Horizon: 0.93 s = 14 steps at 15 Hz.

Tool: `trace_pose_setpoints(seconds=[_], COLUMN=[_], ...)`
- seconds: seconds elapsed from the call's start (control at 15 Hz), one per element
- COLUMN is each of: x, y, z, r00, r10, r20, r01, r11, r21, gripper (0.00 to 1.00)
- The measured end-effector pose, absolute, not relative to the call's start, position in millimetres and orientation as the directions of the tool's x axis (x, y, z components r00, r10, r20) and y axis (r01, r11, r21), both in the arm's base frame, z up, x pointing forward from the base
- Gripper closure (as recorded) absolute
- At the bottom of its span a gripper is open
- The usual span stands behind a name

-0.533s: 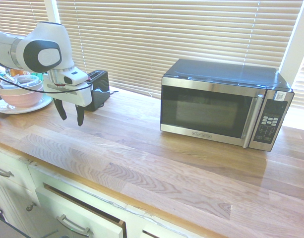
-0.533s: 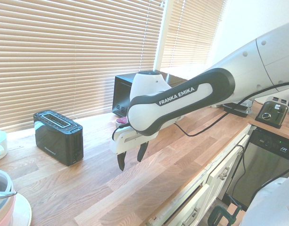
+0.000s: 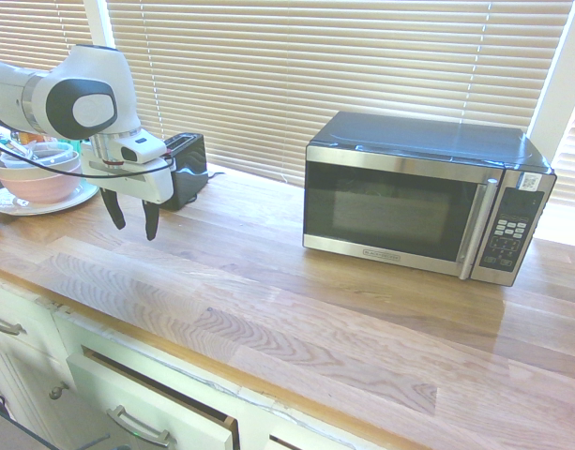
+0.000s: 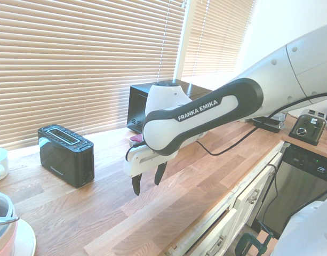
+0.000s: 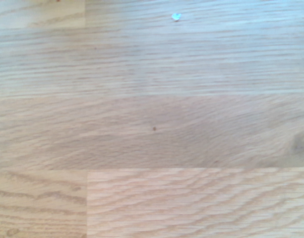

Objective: Press the toaster

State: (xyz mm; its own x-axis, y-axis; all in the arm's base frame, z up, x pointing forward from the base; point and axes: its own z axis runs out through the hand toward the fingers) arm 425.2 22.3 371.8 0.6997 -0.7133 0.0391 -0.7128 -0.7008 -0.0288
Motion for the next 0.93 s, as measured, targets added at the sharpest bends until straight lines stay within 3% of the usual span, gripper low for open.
trace_pose_setpoints(seconds=[0.47,0.93], x=[442.3,452.7], y=[31.8,55.3], z=[374.8,392.0], r00=[0.726,0.815], r10=[-0.679,-0.537], r20=[0.11,0.217], r01=[-0.678,-0.525], r11=[-0.733,-0.843], r21=[-0.045,-0.115], gripper=[0.0,0.0])
